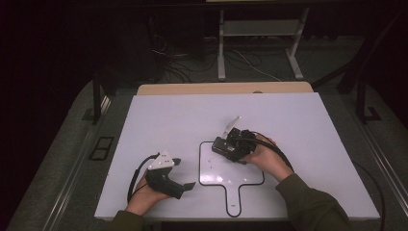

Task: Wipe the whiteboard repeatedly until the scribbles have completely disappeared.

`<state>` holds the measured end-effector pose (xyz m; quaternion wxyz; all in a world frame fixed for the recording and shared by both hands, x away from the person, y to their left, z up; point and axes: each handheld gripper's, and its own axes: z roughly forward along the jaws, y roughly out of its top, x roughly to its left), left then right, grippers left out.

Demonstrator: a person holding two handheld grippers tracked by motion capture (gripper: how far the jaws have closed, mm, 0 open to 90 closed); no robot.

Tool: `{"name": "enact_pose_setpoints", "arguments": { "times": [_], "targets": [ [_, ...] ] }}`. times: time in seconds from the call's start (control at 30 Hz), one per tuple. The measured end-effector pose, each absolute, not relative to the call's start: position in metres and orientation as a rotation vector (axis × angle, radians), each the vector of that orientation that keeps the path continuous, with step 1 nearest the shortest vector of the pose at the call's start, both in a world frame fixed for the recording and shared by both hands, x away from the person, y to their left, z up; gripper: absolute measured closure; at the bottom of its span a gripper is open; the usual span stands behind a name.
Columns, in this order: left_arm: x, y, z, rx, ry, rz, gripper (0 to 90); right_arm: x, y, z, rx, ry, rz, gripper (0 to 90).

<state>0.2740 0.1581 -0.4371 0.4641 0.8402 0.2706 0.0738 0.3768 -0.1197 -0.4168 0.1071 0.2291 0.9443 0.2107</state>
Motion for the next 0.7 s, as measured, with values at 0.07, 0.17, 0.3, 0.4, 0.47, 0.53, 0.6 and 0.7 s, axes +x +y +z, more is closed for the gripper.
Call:
{"name": "enact_pose_setpoints", "arguments": {
  "times": [0.07, 0.17, 0.3, 0.4, 0.47, 0.53, 0.6, 0.7],
  "targets": [
    [0.274, 0.158, -0.437, 2.065, 0.665, 0.181, 0.0, 0.38, -0.122, -0.417, 0.704, 2.777, 0.621, 38.9],
    [0.274, 0.158, -0.438, 2.065, 0.666, 0.179, 0.0, 0.38, -0.12, -0.417, 0.696, 2.775, 0.611, 38.8],
    [0.274, 0.157, -0.438, 2.06, 0.669, 0.179, 0.0, 0.377, -0.112, -0.417, 0.658, 2.784, 0.615, 38.8],
    [0.274, 0.158, -0.438, 2.06, 0.67, 0.18, 0.0, 0.374, -0.103, -0.416, 0.618, 2.798, 0.616, 38.8],
    [0.274, 0.158, -0.437, 2.06, 0.669, 0.18, 0.0, 0.372, -0.097, -0.416, 0.59, 2.809, 0.617, 38.9],
    [0.274, 0.158, -0.437, 2.057, 0.67, 0.18, 0.0, 0.369, -0.09, -0.416, 0.573, 2.821, 0.625, 38.8],
    [0.274, 0.158, -0.438, 2.056, 0.672, 0.18, 0.0, 0.365, -0.084, -0.416, 0.542, 2.828, 0.625, 38.9],
    [0.274, 0.158, -0.438, 2.057, 0.673, 0.179, 0.0, 0.358, -0.075, -0.416, 0.482, 2.849, 0.627, 38.9]
  ]
}}
